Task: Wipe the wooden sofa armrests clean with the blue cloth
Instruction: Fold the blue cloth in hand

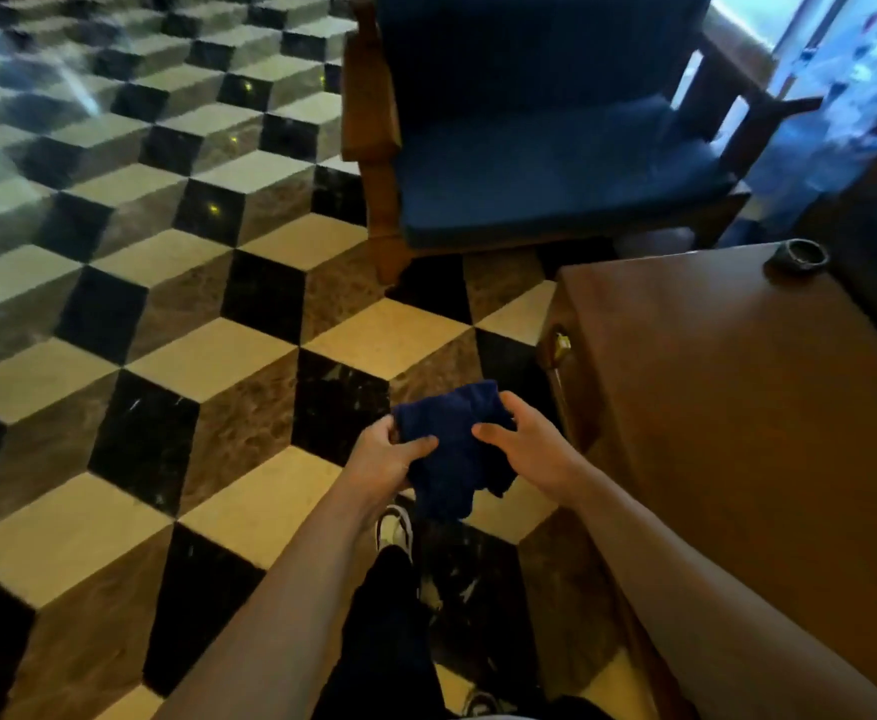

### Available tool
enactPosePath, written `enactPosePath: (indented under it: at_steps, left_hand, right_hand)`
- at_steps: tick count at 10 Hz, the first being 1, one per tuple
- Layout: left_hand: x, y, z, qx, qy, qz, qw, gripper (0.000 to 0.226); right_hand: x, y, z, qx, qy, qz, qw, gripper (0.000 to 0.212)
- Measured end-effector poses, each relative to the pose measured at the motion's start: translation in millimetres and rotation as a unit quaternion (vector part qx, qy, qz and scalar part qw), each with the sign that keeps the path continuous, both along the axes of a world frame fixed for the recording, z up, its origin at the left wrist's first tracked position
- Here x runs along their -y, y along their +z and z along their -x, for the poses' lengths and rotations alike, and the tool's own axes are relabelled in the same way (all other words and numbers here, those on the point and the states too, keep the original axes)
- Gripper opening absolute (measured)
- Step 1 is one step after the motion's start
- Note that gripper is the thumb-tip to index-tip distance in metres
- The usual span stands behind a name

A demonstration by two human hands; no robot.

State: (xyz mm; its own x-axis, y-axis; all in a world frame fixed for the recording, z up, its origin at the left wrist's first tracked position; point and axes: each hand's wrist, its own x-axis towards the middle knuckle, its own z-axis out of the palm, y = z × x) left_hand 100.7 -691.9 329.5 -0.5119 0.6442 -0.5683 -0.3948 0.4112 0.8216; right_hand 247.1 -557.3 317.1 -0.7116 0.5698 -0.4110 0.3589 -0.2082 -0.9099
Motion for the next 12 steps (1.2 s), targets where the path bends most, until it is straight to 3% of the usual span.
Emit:
enactPosePath:
  at_steps: [2, 3, 4, 5, 6, 7, 9, 10, 12]
  left_hand:
    - [-159.7, -17.4, 88.1, -0.127, -0.150, -0.038, 0.980, 0.028]
    - [-252.4, -19.5, 113.6, -0.108, -0.265, -0.055, 0.957, 0.030]
    - [-315.3, -27.6, 121.7, -0.048, -0.351, -0.042, 0.934, 0.038]
    - [-409.8, -54.6, 124.5, -0.055, -0.456, 0.011, 0.888, 0.058]
    - [-474.8, -81.0, 117.1, -0.100, -0.484, 0.050, 0.868, 0.061]
    - [-561.1, -125.5, 108.1, -0.137, -0.490, 0.106, 0.854, 0.049]
    - [-701.0, -238.4, 91.0, -0.184, -0.515, 0.127, 0.827, 0.043]
    - [-736.9, -285.6, 87.5, -0.209, -0.533, 0.116, 0.811, 0.042]
    - [-760.9, -340.1, 98.9, -0.380, -0.597, 0.096, 0.700, 0.052]
  right_hand:
    - [-106.7, -20.3, 56.8, -0.034, -0.227, 0.061, 0.971, 0.017]
    - [-165.1, -20.8, 70.7, -0.066, -0.342, 0.119, 0.930, 0.022]
    - [-200.8, -21.9, 68.1, -0.074, -0.374, 0.151, 0.912, 0.047]
    - [-258.9, -42.8, 59.3, -0.055, -0.406, 0.182, 0.894, 0.073]
    - [-304.8, -72.2, 52.9, -0.052, -0.435, 0.212, 0.873, 0.067]
    - [-371.1, -116.3, 55.4, -0.047, -0.481, 0.237, 0.842, 0.053]
    - [-488.4, -229.0, 72.1, 0.001, -0.591, 0.234, 0.772, 0.065]
    - [-517.8, -278.6, 79.2, -0.003, -0.631, 0.222, 0.743, 0.060]
    - [-530.2, -337.2, 97.9, 0.128, -0.620, 0.157, 0.758, 0.070]
